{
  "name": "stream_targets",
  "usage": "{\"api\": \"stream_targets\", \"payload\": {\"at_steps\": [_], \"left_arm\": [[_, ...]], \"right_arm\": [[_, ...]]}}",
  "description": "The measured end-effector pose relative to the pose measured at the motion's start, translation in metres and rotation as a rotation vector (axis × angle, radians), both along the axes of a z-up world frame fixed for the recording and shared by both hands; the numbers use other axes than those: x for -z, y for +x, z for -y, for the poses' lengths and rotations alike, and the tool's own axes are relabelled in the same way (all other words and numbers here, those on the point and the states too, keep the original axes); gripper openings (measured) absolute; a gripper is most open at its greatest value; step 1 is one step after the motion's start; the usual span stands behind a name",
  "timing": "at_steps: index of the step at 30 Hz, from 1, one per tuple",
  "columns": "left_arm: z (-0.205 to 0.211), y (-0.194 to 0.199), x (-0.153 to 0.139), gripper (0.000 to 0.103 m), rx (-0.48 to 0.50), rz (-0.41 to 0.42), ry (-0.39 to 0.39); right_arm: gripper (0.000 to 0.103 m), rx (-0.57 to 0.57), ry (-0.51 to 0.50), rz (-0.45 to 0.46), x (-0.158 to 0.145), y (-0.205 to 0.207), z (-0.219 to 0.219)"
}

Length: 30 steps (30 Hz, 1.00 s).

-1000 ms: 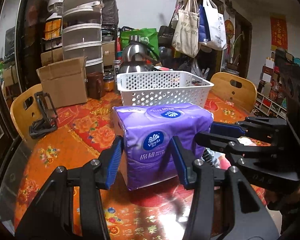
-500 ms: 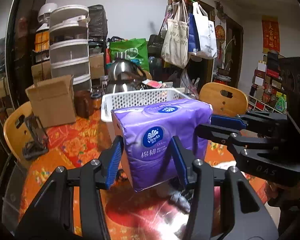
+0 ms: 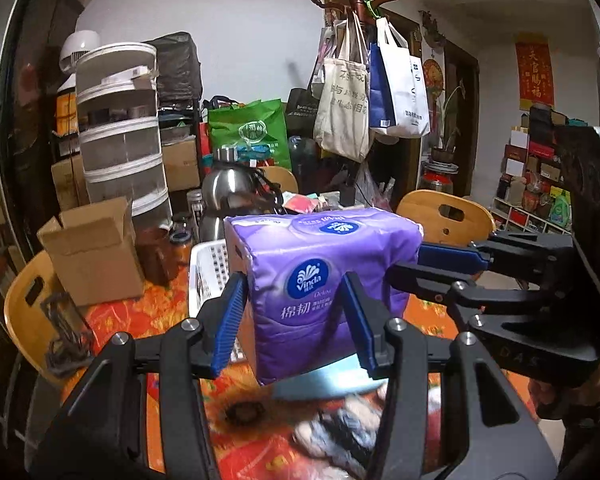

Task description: Organize soft objects

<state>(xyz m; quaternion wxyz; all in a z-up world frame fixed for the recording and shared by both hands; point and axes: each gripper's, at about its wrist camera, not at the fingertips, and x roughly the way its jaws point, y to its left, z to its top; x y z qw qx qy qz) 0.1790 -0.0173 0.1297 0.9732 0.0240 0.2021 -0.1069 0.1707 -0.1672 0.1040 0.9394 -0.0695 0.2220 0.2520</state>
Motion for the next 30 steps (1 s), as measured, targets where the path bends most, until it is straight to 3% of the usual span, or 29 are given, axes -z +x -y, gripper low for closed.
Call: {"api": "stream_targets", "payload": {"at_steps": [6, 12, 23, 30], "left_arm": [[0.002, 0.059, -0.024, 0.046, 0.007, -0.019, -0.014], [0.005, 0.122, -0.030, 0.046, -0.003, -0.058, -0.011], [0.012, 0.209, -0.003, 0.046, -0.029, -0.150, -0.011], [0.005, 0.231, 0.019, 0.046, -0.049, -0.190, -0.039]], "right_arm": [[0.026, 0.006, -0.002, -0.018, -0.020, 0.043, 0.007], [0.026, 0.029, -0.026, -0.040, -0.027, 0.092, 0.007], [0.026, 0.052, -0.064, -0.112, -0.010, 0.165, 0.006], [0.026, 0.062, -0.090, -0.129, 0.008, 0.188, 0.002]]}}
